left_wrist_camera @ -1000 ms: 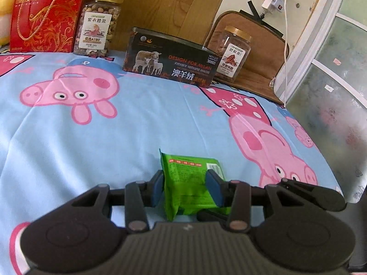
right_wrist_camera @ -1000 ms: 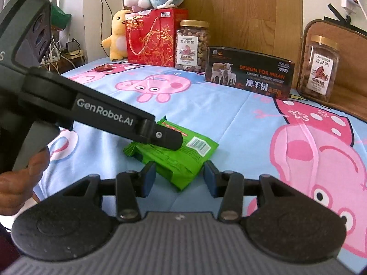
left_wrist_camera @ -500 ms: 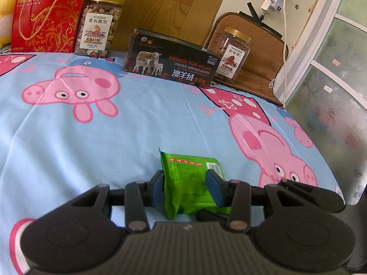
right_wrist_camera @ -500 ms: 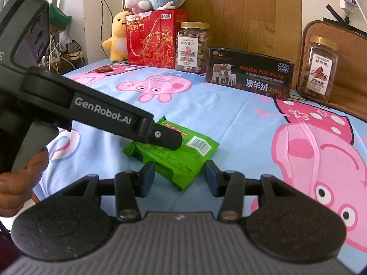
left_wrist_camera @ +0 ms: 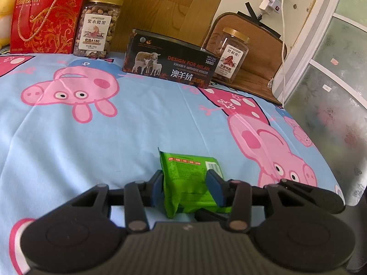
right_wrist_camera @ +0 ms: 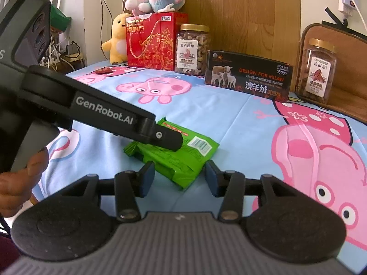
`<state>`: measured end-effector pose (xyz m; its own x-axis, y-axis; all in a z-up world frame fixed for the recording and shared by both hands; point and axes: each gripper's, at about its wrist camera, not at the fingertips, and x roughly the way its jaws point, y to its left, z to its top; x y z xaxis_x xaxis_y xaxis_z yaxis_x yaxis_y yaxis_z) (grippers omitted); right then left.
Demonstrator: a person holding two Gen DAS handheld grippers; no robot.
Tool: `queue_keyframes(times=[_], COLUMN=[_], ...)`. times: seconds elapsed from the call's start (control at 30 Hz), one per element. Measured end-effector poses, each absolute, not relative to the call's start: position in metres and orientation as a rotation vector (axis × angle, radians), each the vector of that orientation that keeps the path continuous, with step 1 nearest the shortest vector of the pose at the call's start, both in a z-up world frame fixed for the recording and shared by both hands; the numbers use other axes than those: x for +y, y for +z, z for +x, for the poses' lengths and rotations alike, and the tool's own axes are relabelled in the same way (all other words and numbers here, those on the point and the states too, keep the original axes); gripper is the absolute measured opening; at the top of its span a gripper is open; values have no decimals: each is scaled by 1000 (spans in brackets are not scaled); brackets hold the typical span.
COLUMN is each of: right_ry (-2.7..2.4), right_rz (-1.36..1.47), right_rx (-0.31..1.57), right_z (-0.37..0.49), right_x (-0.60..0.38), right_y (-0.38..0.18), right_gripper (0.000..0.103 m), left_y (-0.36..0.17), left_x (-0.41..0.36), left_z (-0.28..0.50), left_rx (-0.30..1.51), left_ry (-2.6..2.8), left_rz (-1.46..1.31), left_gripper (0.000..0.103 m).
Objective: Organize snacks
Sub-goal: 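Lift the green snack into the tin and open the left gripper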
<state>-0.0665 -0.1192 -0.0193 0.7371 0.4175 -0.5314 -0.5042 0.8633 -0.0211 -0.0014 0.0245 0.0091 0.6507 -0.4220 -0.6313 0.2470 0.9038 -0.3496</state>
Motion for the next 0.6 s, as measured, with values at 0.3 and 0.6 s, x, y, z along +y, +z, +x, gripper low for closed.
queue_keyframes(times=[0.3,0.6], right_ry=[491,447], right_rz=[-124,-117], right_rx=[506,451], right_z=[-59,3], right_x=[-123,-126], right_y=[-4,29], right_gripper=[49,48], left_y=[39,100], left_x=[27,14], left_z=[12,74], left_rx=[725,606], left_ry=[-430,-494], left_rz=[-251,-199], left_gripper=[38,38])
